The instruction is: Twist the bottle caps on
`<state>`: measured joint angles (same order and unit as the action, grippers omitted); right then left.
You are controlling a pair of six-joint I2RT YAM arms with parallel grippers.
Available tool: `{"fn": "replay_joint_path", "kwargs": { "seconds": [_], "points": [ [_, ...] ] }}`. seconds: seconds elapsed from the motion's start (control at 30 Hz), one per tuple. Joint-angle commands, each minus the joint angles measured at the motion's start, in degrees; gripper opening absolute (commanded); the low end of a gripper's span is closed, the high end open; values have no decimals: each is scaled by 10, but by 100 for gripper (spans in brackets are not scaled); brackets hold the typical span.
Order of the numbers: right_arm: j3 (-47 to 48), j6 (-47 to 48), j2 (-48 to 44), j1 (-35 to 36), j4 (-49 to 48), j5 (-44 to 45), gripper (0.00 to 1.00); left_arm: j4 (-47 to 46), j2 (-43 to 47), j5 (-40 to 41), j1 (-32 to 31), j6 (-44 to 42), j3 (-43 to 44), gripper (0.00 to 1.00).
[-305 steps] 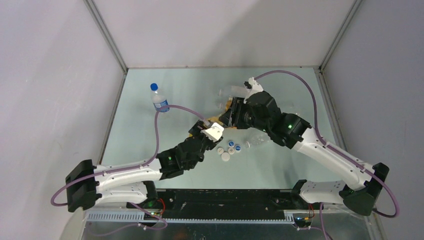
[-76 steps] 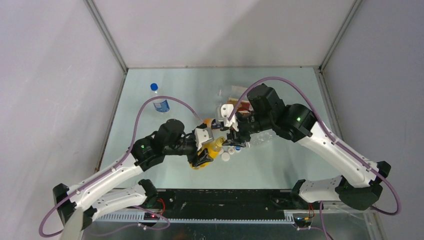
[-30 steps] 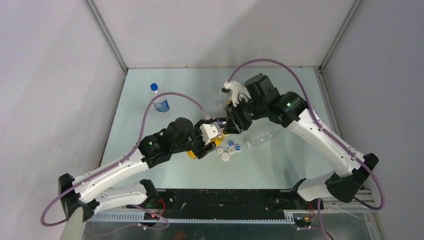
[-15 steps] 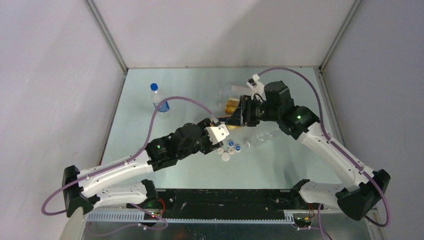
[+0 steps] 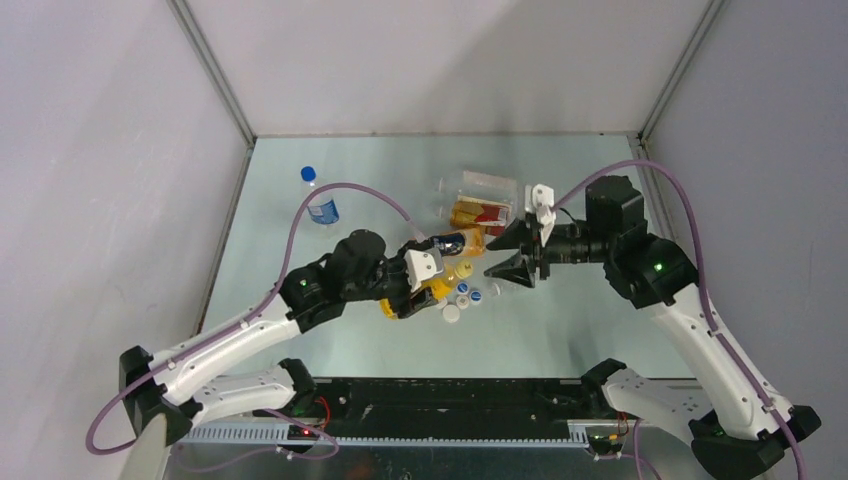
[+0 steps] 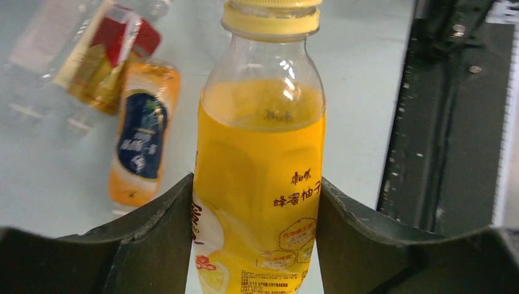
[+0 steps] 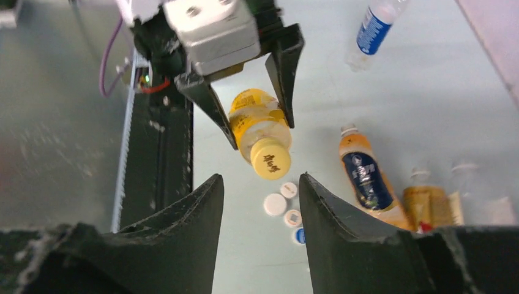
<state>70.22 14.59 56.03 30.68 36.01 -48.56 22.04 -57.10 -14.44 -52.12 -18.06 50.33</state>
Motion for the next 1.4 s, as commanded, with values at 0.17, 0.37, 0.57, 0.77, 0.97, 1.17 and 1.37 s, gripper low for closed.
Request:
{"fn": "replay_joint_path", "kwargs": {
  "seconds": [0.17, 0.37, 0.57, 0.77, 0.97, 1.17, 1.37],
  "points": [
    [5, 288, -2, 32, 111, -69, 49, 46, -33, -137, 6, -21, 66, 0],
    [5, 319, 13, 63, 131, -31, 48, 50, -43, -145, 6, -25, 76, 0],
    [4, 328, 17, 72, 122, -2, 47, 59, -50, -149, 6, -25, 86, 0],
    [4, 329, 15, 75, 109, 6, 47, 58, -50, -149, 6, -23, 89, 0],
    [4, 332, 26, 85, 122, -1, 45, 58, -53, -149, 5, -21, 95, 0],
    [4, 330, 34, 90, 115, -5, 42, 61, -55, -149, 6, -20, 97, 0],
    [4, 327, 43, 93, 109, -7, 41, 64, -56, -150, 5, -22, 101, 0]
  ]
}}
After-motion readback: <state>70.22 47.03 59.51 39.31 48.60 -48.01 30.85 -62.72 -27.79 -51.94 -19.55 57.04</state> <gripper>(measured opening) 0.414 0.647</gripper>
